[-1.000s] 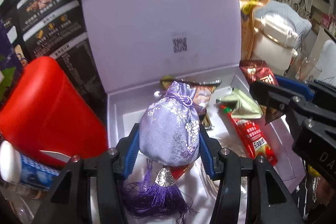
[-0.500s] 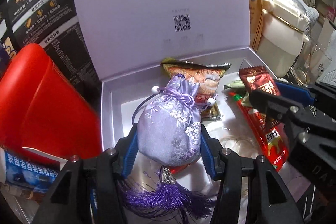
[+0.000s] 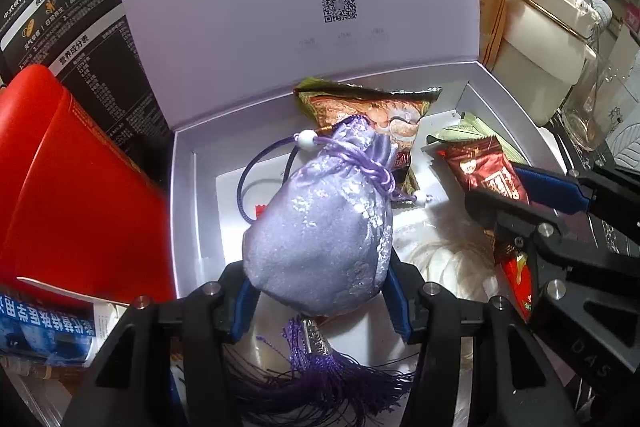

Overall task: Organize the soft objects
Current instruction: 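Lower both held items into the lavender box and open both tools, then withdraw both open tools from the box back over the table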

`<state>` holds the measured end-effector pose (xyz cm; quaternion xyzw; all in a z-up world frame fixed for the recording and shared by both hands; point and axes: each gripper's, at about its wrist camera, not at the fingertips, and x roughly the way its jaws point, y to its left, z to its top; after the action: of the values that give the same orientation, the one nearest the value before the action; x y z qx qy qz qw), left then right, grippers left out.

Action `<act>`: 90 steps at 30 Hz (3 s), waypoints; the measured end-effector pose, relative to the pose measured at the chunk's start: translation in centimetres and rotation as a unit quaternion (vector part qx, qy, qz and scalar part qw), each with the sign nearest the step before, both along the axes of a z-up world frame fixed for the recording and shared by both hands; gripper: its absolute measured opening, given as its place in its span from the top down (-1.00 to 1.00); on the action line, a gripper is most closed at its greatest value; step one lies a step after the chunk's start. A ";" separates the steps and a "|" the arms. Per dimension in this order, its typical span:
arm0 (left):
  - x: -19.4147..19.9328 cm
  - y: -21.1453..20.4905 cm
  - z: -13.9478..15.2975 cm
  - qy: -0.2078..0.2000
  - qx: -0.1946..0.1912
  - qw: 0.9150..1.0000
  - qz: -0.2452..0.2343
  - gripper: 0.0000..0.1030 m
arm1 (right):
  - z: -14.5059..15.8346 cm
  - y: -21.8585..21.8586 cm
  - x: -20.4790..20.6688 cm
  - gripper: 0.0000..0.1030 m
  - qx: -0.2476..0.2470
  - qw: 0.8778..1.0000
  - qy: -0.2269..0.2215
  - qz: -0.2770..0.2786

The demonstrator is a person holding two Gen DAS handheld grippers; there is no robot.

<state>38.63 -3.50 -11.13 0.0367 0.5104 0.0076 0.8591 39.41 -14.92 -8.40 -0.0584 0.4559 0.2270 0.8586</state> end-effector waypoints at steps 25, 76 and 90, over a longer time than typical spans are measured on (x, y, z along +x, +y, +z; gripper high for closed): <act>-2.2 -2.4 3.4 -0.044 0.059 0.997 0.009 -0.41 | -0.5 -1.4 -1.3 0.03 -0.027 0.999 0.022 -0.029; -23.1 -2.1 24.4 -0.254 0.013 0.967 -0.015 -0.60 | 20.4 -4.9 -20.7 -0.28 0.024 0.977 -0.204 -0.058; -32.1 -0.5 23.5 -0.283 -0.003 0.959 -0.009 -0.96 | 20.3 -4.7 -30.7 -0.57 0.020 0.966 -0.248 -0.067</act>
<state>6.57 -3.96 12.34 0.0351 0.2463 0.0085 0.9685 8.70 -19.64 11.90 -0.0650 0.2272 0.1567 0.9590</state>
